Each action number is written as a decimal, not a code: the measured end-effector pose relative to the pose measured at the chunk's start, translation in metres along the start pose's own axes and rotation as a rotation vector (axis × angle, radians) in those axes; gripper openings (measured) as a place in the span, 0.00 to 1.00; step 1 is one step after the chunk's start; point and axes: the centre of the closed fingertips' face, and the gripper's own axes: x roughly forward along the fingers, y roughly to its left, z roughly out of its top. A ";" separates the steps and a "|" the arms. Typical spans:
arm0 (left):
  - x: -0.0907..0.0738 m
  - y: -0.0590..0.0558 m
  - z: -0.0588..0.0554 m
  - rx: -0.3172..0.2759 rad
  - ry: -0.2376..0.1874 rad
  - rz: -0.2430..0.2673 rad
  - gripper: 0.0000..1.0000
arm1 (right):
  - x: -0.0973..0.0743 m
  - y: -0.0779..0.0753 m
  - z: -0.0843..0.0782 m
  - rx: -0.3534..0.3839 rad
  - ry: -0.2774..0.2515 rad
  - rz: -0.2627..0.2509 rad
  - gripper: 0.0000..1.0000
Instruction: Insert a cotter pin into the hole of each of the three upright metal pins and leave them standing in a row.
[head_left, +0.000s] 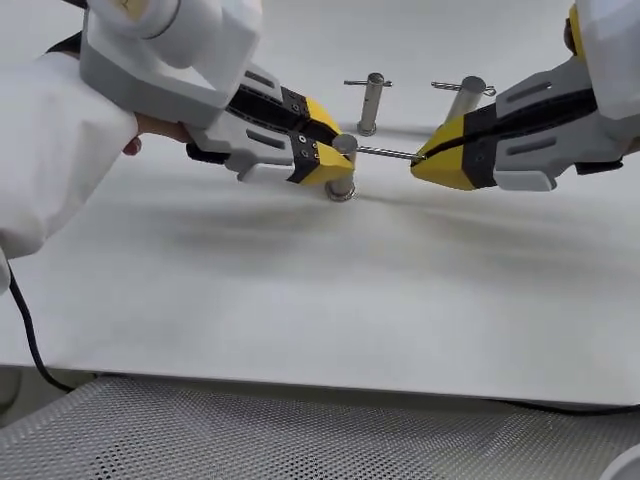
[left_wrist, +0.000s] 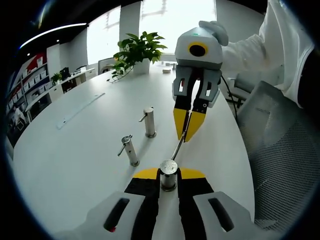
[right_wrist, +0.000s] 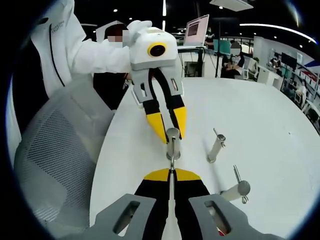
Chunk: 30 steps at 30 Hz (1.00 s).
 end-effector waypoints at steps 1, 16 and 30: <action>0.000 0.000 0.000 0.001 0.000 0.000 0.10 | 0.000 0.000 0.000 0.000 0.001 0.001 0.00; 0.000 -0.002 0.001 0.017 0.011 0.000 0.10 | 0.012 -0.010 0.003 -0.023 0.009 -0.004 0.00; 0.001 0.001 0.001 0.036 0.016 -0.006 0.10 | 0.030 -0.010 0.012 -0.095 0.035 0.046 0.00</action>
